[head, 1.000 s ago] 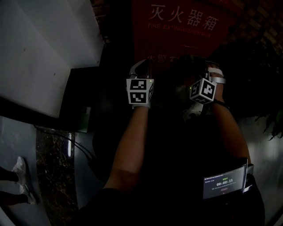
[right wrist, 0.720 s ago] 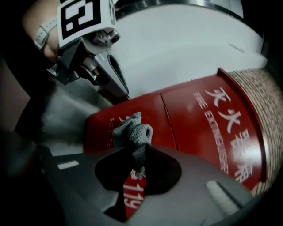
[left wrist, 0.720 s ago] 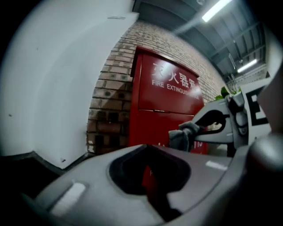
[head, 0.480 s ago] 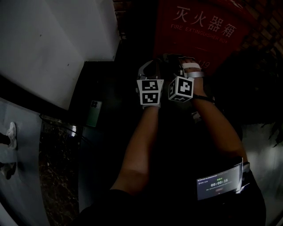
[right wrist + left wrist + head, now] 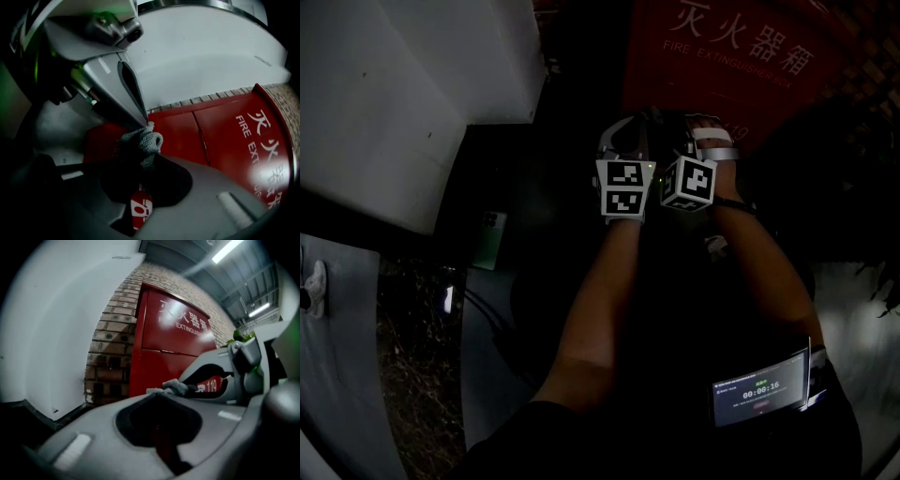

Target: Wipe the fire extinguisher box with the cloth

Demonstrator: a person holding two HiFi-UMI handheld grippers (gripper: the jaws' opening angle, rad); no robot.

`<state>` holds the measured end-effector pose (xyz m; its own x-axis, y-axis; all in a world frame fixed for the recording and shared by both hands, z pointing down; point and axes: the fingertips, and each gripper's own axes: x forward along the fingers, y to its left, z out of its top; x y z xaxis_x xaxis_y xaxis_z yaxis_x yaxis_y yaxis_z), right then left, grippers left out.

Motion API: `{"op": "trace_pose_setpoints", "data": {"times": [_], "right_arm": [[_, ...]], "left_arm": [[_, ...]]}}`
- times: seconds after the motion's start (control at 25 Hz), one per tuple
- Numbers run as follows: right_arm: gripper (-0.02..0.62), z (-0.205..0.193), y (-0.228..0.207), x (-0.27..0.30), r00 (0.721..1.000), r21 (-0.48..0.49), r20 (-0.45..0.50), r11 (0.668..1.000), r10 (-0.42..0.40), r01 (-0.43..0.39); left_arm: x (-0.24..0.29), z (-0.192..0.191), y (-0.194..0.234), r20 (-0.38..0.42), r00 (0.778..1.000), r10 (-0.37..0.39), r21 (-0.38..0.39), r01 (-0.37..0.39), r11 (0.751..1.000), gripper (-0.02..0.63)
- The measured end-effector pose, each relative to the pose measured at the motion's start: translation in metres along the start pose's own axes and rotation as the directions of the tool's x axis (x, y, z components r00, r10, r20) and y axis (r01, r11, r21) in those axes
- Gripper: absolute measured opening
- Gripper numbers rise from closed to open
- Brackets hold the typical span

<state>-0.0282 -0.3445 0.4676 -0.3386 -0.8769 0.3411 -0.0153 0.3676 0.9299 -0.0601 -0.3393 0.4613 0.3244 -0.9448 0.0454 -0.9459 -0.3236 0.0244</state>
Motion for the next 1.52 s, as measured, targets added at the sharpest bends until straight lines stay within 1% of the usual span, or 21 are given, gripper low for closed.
{"op": "trace_pose_setpoints", "data": {"times": [0.12, 0.2, 0.28, 0.36, 0.48, 0.6, 0.68, 0.72, 0.84, 0.92, 1.04, 1.16, 1.28, 1.4, 1.52], "right_arm": [[0.038, -0.023, -0.001, -0.008, 1.000, 0.016, -0.021, 1.000, 0.001, -0.001], [0.038, -0.042, -0.002, -0.014, 0.999, 0.023, -0.037, 1.000, 0.000, 0.001], [0.038, -0.059, -0.003, -0.019, 0.999, 0.016, -0.052, 1.000, 0.006, -0.005], [0.038, -0.076, -0.005, -0.026, 0.998, 0.013, -0.068, 1.000, -0.005, 0.006], [0.038, -0.109, -0.003, -0.037, 0.994, 0.030, -0.104, 0.999, -0.020, 0.023], [0.038, -0.144, 0.000, -0.048, 0.986, 0.038, -0.168, 0.999, -0.015, 0.022], [0.038, -0.164, 0.006, -0.050, 0.980, 0.048, -0.196, 0.998, -0.018, 0.028], [0.038, -0.174, 0.009, -0.051, 0.978, 0.058, -0.205, 0.998, -0.022, 0.034], [0.038, -0.202, 0.010, -0.059, 0.969, 0.127, -0.245, 0.991, -0.015, 0.047], [0.040, -0.213, 0.011, -0.061, 0.964, 0.193, -0.265, 0.979, -0.006, 0.059], [0.040, -0.215, 0.013, -0.061, 0.959, 0.252, -0.282, 0.964, -0.005, 0.079], [0.041, -0.210, 0.016, -0.060, 0.963, 0.297, -0.269, 0.952, 0.004, 0.079], [0.041, -0.183, 0.020, -0.065, 0.978, 0.319, -0.208, 0.946, 0.005, 0.063], [0.041, -0.131, 0.025, -0.061, 0.993, 0.260, -0.116, 0.964, -0.017, 0.047], [0.041, -0.074, 0.028, -0.047, 0.999, 0.226, -0.024, 0.974, -0.022, 0.027]], "left_arm": [[0.004, 0.011, -0.018, 0.028, 0.999, -0.037, 0.035, 0.036, 0.999, 0.003], [0.009, 0.014, -0.041, 0.032, 0.995, -0.091, 0.068, 0.089, 0.994, 0.003], [0.016, 0.013, -0.069, 0.019, 0.986, -0.165, 0.118, 0.161, 0.980, 0.003], [0.020, 0.009, -0.090, 0.002, 0.977, -0.214, 0.158, 0.211, 0.965, 0.003], [0.023, -0.001, -0.114, -0.018, 0.964, -0.264, 0.156, 0.264, 0.952, 0.003], [0.026, -0.013, -0.132, -0.049, 0.948, -0.313, 0.191, 0.317, 0.929, 0.003], [0.025, -0.018, -0.136, -0.064, 0.942, -0.329, 0.203, 0.335, 0.920, 0.003], [0.024, -0.017, -0.137, -0.061, 0.942, -0.331, 0.201, 0.336, 0.920, 0.003], [0.023, -0.013, -0.131, -0.041, 0.949, -0.313, 0.191, 0.315, 0.930, 0.003], [0.021, -0.016, -0.120, -0.053, 0.958, -0.280, 0.200, 0.285, 0.937, 0.003], [0.019, -0.023, -0.097, -0.072, 0.972, -0.225, 0.174, 0.234, 0.957, 0.003], [0.016, -0.026, -0.080, -0.093, 0.978, -0.186, 0.140, 0.198, 0.970, 0.003], [0.003, -0.027, -0.060, -0.103, 0.986, -0.130, 0.116, 0.142, 0.983, 0.003], [-0.013, -0.028, -0.031, -0.106, 0.993, -0.042, 0.073, 0.050, 0.996, 0.003], [-0.028, -0.028, -0.006, -0.104, 0.994, 0.038, 0.015, -0.036, 0.999, 0.003]]}}
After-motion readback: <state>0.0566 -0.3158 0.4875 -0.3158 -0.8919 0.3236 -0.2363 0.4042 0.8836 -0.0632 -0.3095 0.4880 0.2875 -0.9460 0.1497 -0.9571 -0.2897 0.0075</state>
